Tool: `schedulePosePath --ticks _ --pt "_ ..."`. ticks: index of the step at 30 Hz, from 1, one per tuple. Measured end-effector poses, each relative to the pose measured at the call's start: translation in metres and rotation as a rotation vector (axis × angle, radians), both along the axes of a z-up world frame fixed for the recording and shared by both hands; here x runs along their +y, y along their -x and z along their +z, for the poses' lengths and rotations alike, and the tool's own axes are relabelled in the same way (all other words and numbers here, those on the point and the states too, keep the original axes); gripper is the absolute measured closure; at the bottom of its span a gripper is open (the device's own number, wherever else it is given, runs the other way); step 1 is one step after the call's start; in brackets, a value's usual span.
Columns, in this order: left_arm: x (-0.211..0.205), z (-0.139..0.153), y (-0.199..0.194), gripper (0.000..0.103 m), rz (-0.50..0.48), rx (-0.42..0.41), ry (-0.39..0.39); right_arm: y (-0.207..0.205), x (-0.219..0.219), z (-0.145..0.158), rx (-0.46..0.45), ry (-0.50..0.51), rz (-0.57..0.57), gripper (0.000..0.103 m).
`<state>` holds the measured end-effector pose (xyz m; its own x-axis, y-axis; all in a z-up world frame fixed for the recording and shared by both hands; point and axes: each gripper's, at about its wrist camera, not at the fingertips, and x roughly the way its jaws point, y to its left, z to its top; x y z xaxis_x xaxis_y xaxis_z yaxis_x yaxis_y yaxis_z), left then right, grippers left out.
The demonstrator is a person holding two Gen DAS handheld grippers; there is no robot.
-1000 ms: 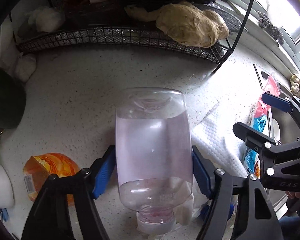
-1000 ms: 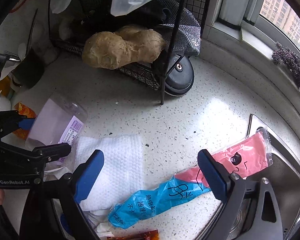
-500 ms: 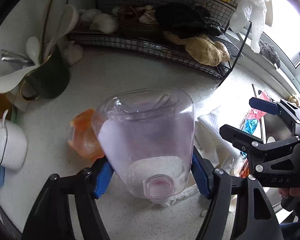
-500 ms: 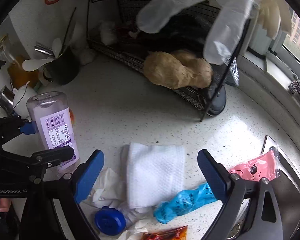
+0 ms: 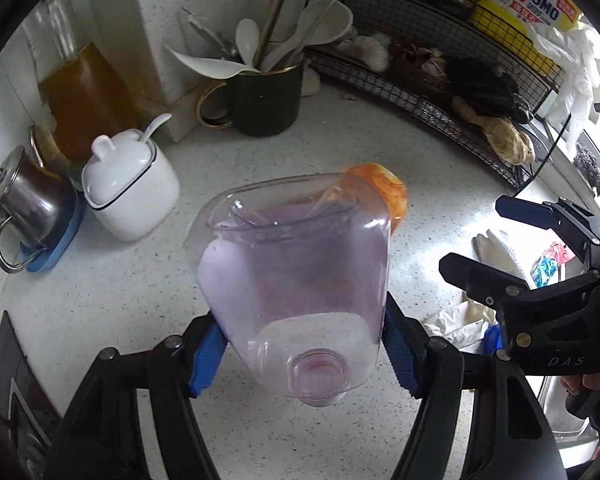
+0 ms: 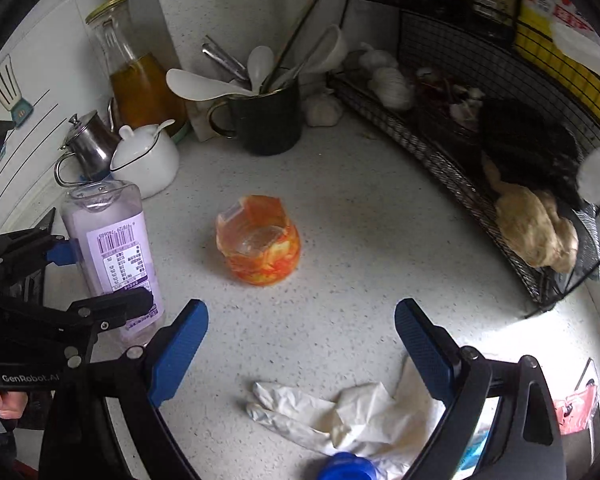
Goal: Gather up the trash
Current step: 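Grasp the orange plastic cup with the right gripper while the left gripper holds the bottle, then carry the bottle and orange cup down toward the red bin with both grippers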
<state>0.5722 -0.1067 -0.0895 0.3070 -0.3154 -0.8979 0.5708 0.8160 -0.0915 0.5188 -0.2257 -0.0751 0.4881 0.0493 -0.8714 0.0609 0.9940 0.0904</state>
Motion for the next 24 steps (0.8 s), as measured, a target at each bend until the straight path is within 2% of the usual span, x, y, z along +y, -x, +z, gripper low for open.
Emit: schedulePosePath --ticks 6,9,12,16,24 --pt "0.021 -0.018 -0.027 0.035 0.068 0.016 0.002 -0.027 0.01 -0.019 0.027 -0.01 0.068 0.008" --pt "0.025 -0.029 -0.043 0.036 0.097 0.032 0.002 -0.044 0.015 -0.033 0.053 -0.016 0.084 0.013" --pt "0.028 -0.035 -0.052 0.036 0.11 0.037 0.004 -0.06 0.02 -0.045 0.08 -0.034 0.105 0.02" --pt "0.028 -0.042 -0.058 0.036 0.112 0.044 -0.006 -0.076 0.023 -0.059 0.106 -0.047 0.123 0.041" --pt "0.029 -0.034 -0.047 0.036 0.126 0.033 0.002 -0.066 0.027 -0.045 0.055 -0.044 0.13 0.043"
